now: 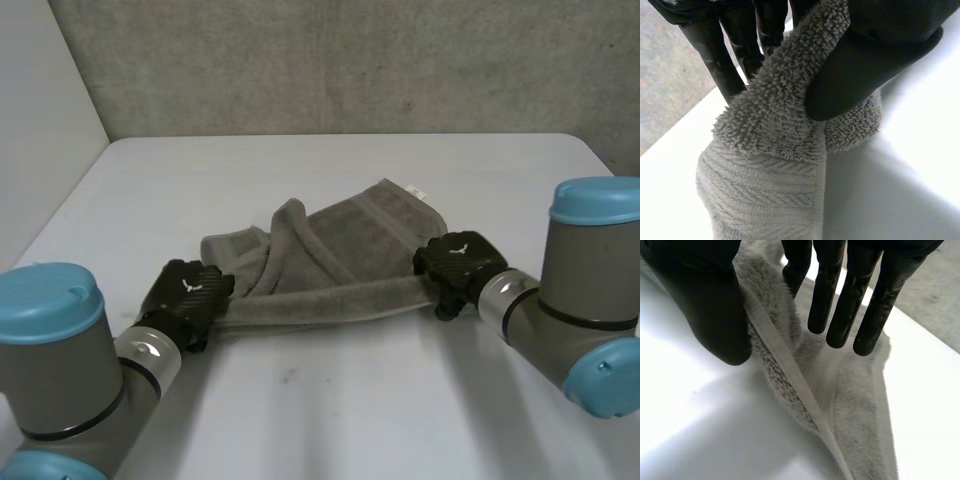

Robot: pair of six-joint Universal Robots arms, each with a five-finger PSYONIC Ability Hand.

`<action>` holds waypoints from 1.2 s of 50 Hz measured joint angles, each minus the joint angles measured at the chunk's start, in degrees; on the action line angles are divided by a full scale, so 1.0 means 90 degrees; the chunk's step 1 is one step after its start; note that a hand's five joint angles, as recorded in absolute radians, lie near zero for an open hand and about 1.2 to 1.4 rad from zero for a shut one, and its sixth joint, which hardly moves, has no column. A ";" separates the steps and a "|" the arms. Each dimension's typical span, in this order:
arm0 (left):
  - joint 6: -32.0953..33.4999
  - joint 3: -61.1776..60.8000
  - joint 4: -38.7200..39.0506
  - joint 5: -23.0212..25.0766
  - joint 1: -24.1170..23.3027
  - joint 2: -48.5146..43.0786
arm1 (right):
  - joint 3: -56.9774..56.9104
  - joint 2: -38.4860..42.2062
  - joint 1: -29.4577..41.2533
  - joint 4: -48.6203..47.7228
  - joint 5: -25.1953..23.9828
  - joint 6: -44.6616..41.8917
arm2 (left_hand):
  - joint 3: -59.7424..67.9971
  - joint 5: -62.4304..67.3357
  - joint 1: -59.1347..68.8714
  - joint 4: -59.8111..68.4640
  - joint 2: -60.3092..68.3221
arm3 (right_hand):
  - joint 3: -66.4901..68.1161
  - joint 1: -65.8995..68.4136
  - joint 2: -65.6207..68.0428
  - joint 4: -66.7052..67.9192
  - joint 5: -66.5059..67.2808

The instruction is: Fold the towel.

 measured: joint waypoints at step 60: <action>-0.1244 0.0630 -0.1324 0.0024 0.0327 0.1661 | -0.0283 -0.1897 -0.1592 0.0564 -0.1139 0.0218 | 0.0777 0.0708 0.0533 0.0794 0.0771 | 0.2729 0.3283 0.2729 0.2742 0.2481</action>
